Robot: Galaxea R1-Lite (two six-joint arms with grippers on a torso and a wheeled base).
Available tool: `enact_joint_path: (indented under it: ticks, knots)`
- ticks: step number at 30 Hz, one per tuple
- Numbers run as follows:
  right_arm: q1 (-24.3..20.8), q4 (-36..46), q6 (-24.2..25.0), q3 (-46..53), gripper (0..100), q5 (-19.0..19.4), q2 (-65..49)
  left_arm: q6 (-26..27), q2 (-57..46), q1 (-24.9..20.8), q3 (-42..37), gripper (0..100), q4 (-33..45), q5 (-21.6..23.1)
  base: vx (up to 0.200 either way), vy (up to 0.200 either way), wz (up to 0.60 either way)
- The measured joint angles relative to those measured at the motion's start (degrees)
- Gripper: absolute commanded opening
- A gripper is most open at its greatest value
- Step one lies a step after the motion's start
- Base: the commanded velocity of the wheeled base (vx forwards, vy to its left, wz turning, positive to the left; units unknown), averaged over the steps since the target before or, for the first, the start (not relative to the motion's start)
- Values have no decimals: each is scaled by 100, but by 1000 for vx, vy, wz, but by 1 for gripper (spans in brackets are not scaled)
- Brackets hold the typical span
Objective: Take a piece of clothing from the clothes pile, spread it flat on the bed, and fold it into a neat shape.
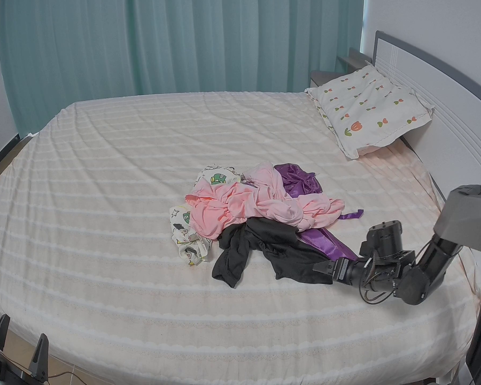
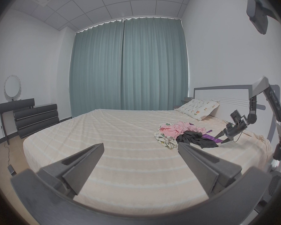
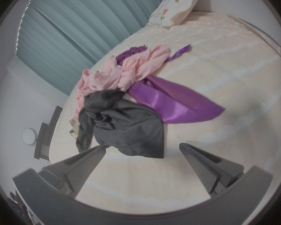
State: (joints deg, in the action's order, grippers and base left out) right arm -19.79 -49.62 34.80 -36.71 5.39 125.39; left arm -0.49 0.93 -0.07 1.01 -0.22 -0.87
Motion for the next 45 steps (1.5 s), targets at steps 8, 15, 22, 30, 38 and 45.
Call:
enact_joint_path:
  ticks: [8,15,22,30,38,45]
  knots:
    - [-380,-66,45,-634,100,-316,772,-2,0,0,-2,100,-2,0,0,0,0]
    - [-400,-69,48,-1139,100,-528,1045,0,0,0,-2,100,0,0,0,0,0]
    - [-466,-94,55,-1291,0,-588,1107,0,0,0,-2,100,-2,0,0,0,0]
    - [-501,-123,414,-822,0,-512,862,54,0,2,-2,100,0,-4,0,0,0]
    - [-446,-293,1484,-286,0,-323,438,157,0,0,-2,100,-18,116,0,0,0]
    - [-468,-1274,1859,446,0,13,35,146,0,-2,-2,100,-16,177,0,0,0]
